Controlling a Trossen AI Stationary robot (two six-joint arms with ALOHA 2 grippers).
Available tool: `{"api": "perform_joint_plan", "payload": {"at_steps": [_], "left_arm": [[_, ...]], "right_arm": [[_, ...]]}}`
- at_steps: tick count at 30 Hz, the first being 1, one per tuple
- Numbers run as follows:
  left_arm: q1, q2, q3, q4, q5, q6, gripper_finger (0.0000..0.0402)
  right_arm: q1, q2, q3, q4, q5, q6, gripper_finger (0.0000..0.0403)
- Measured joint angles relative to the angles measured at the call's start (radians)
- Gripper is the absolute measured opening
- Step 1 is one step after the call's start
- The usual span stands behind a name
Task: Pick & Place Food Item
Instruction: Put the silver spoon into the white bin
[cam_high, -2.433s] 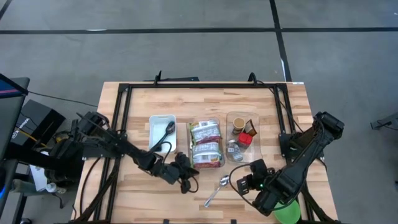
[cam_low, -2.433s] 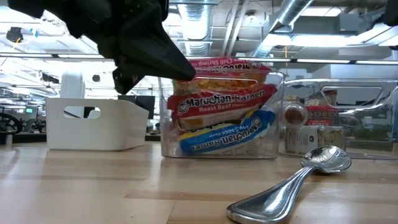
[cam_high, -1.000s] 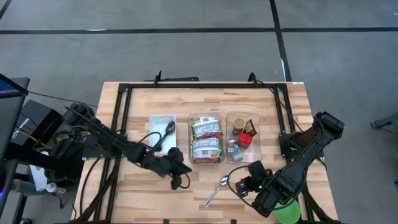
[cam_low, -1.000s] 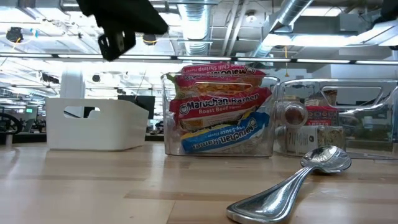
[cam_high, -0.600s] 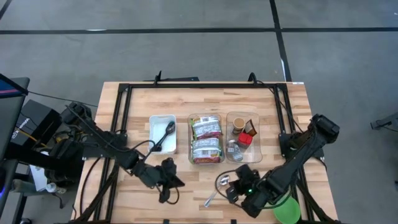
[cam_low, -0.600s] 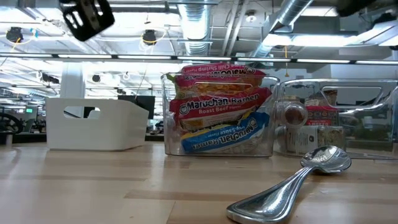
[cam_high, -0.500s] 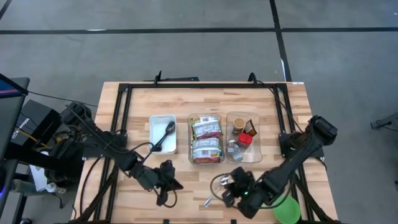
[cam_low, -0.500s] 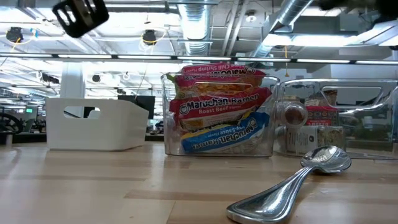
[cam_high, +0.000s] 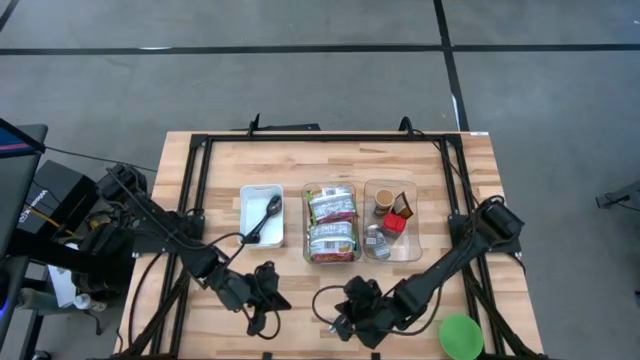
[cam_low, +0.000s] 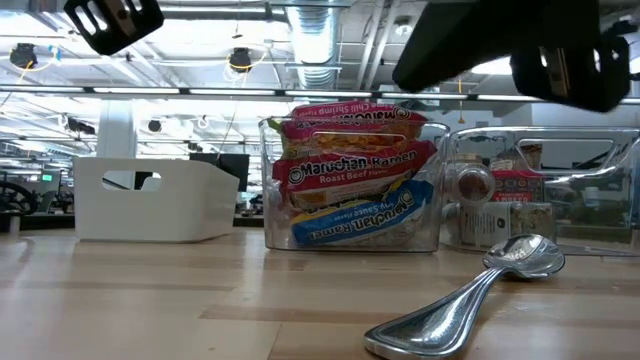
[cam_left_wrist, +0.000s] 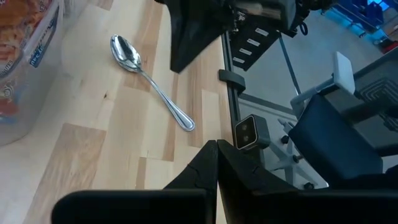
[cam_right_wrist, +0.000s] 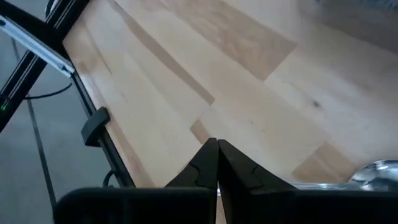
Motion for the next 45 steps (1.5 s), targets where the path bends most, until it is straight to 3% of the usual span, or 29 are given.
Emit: {"api": "perform_joint_plan", "payload": {"at_steps": [10, 27, 45], "left_arm": [[0.001, 0.000, 0.000, 0.000, -0.001, 0.001, 0.0000], [0.001, 0.001, 0.000, 0.000, -0.030, 0.004, 0.0000], [0.002, 0.001, 0.000, 0.000, -0.032, 0.003, 0.0000]], "right_arm": [[0.002, 0.030, 0.001, -0.003, -0.004, 0.002, 0.0000], [-0.017, 0.030, 0.001, -0.174, -0.053, 0.089, 0.0000], [-0.007, 0.112, 0.000, -0.136, -0.049, 0.119, 0.0000]]}}
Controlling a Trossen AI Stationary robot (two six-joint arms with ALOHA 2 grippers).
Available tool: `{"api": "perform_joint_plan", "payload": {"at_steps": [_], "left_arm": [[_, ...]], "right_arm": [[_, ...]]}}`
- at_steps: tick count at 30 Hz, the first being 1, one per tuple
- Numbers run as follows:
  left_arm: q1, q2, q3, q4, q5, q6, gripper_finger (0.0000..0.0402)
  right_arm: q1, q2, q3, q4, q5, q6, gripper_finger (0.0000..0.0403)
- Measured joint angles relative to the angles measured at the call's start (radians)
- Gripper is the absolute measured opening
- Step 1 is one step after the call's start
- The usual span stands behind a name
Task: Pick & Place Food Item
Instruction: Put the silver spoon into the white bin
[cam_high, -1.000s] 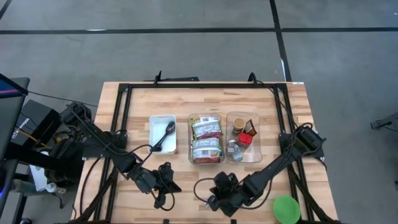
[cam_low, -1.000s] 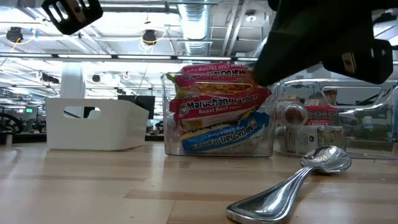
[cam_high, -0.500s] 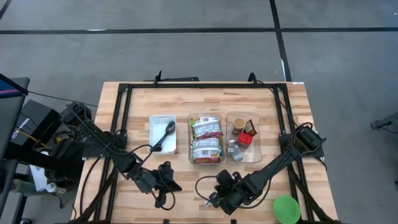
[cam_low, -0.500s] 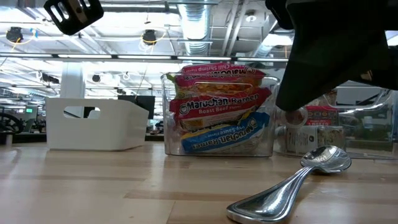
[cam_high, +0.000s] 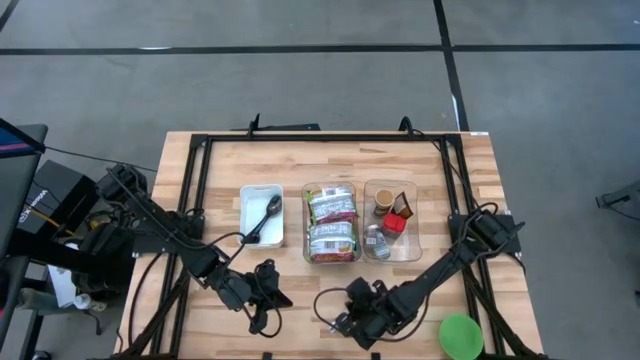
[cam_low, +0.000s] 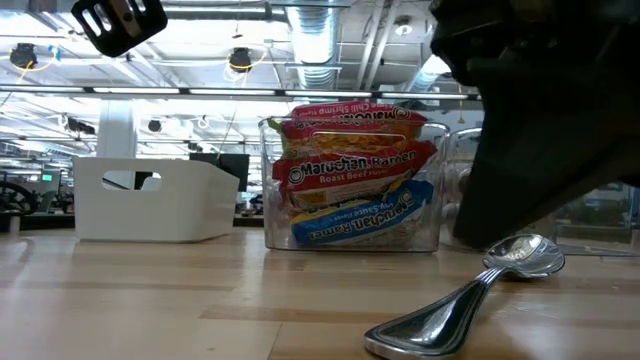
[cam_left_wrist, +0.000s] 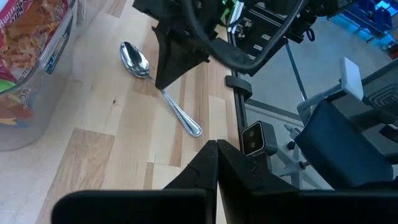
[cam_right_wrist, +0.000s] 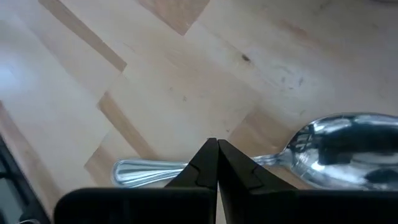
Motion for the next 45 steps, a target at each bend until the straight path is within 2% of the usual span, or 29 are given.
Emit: {"api": "perform_joint_plan", "payload": {"at_steps": [32, 45], "left_arm": [[0.000, 0.000, 0.000, 0.001, 0.000, -0.002, 0.0000], [0.000, 0.000, 0.000, 0.001, 0.000, -0.002, 0.0000]], "right_arm": [[-0.045, -0.002, 0.000, -0.012, -0.086, 0.047, 0.0000], [-0.062, -0.002, 0.000, -0.023, -0.136, -0.058, 0.0000]]}}
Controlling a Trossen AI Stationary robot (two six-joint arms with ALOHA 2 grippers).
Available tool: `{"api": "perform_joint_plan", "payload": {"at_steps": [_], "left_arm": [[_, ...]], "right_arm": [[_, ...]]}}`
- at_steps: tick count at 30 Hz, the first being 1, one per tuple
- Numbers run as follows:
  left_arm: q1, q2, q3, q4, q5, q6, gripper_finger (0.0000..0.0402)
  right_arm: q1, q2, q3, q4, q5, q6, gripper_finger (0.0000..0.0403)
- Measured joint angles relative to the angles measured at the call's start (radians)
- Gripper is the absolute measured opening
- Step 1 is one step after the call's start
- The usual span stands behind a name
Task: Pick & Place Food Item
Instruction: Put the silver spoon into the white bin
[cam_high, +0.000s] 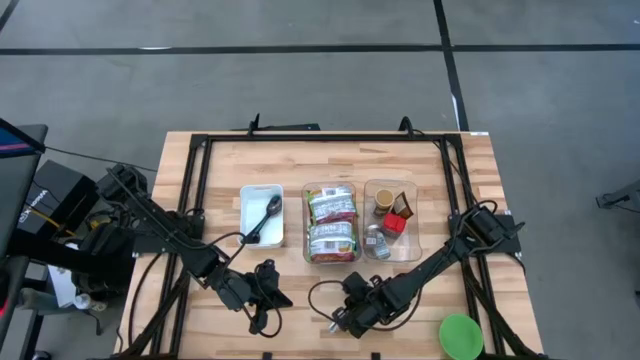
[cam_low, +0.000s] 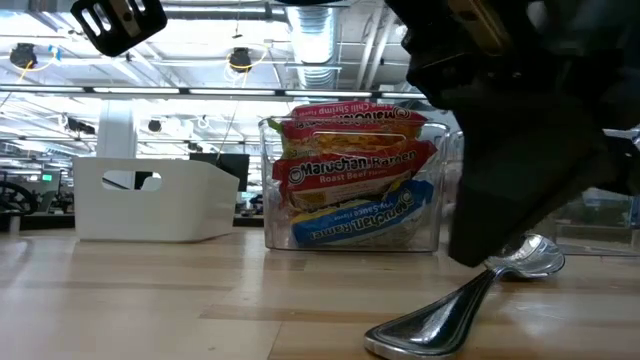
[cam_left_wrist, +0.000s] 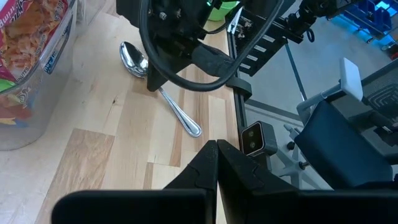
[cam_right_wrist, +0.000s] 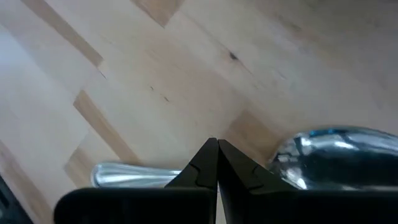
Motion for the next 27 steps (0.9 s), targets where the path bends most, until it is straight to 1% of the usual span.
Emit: {"api": "perform_joint_plan", "payload": {"at_steps": [5, 12, 22, 27], "left_arm": [[0.000, 0.000, 0.000, 0.000, 0.000, 0.000, 0.0000], [0.000, 0.000, 0.000, 0.000, 0.000, 0.000, 0.0000], [0.000, 0.000, 0.000, 0.000, 0.000, 0.000, 0.0000], [0.000, 0.000, 0.000, 0.000, 0.000, 0.000, 0.0000]], "right_arm": [[0.008, 0.000, 0.000, -0.041, -0.020, 0.000, 0.0000], [0.029, 0.000, 0.000, -0.086, -0.075, 0.002, 0.0000], [0.060, -0.001, 0.002, -0.138, -0.081, 0.109, 0.0000], [0.059, -0.013, 0.000, -0.155, -0.097, 0.132, 0.0000]]}}
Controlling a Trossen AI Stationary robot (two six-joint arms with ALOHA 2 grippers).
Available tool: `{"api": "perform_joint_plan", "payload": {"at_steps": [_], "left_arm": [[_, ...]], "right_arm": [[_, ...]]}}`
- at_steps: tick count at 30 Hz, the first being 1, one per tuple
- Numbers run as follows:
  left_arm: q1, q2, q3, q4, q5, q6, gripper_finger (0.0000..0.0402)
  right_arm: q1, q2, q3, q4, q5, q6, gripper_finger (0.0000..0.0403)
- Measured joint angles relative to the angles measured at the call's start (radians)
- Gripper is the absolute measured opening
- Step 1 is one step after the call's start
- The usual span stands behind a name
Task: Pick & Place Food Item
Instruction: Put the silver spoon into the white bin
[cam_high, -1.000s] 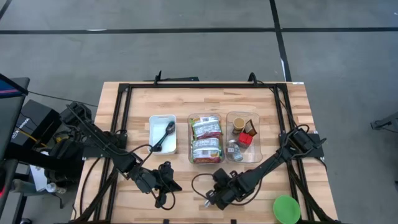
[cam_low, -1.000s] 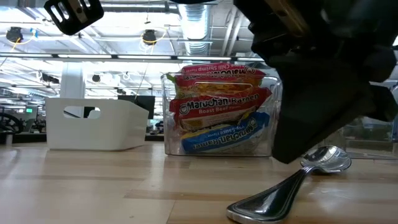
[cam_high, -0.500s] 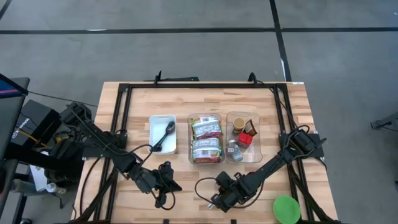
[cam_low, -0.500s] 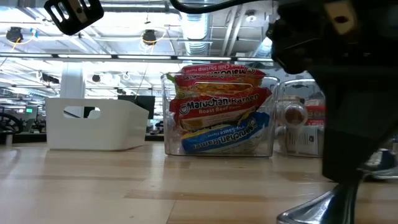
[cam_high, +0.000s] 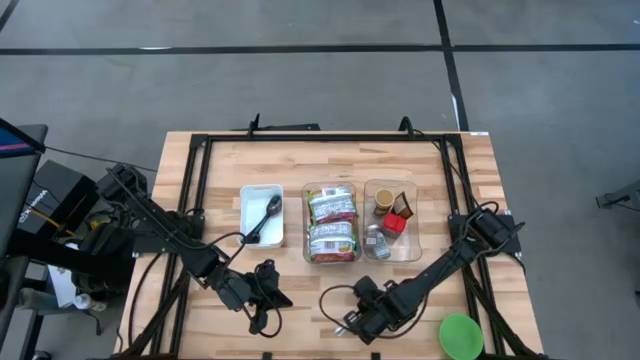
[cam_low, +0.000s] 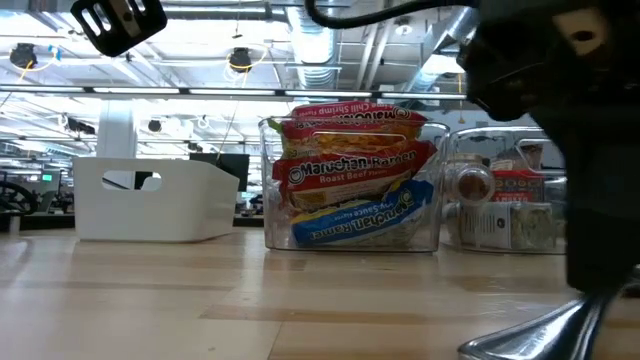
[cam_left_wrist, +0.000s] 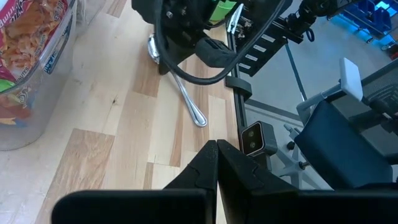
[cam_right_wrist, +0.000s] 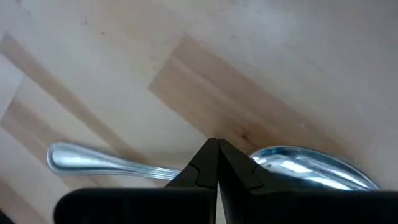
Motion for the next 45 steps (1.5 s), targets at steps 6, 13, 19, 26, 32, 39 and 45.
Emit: {"api": "perform_joint_plan", "payload": {"at_steps": [6, 13, 19, 26, 32, 39, 45], "left_arm": [[0.000, 0.000, 0.000, 0.001, 0.000, 0.000, 0.0000], [0.000, 0.000, 0.000, 0.005, 0.000, 0.004, 0.0000], [0.000, 0.000, 0.000, 0.004, 0.000, 0.010, 0.0000], [0.000, 0.000, 0.000, 0.001, 0.000, 0.011, 0.0000], [0.001, 0.000, 0.000, -0.002, 0.000, 0.011, 0.0000], [0.002, 0.000, 0.000, -0.002, 0.000, 0.011, 0.0000], [0.008, 0.000, 0.000, -0.002, 0.000, 0.010, 0.0000]], "right_arm": [[-0.002, -0.052, 0.000, -0.041, 0.003, -0.013, 0.0000], [-0.012, -0.125, -0.001, -0.046, -0.014, -0.168, 0.0000], [-0.033, -0.183, 0.000, -0.039, -0.126, -0.404, 0.0000], [-0.041, -0.191, 0.000, 0.023, -0.325, -0.936, 0.0000], [-0.045, -0.184, 0.000, 0.018, -0.306, -1.301, 0.0000], [-0.085, -0.184, 0.000, -0.060, -0.245, -1.408, 0.0000], [-0.100, -0.184, 0.000, -0.057, -0.238, -1.501, 0.0000]]}}
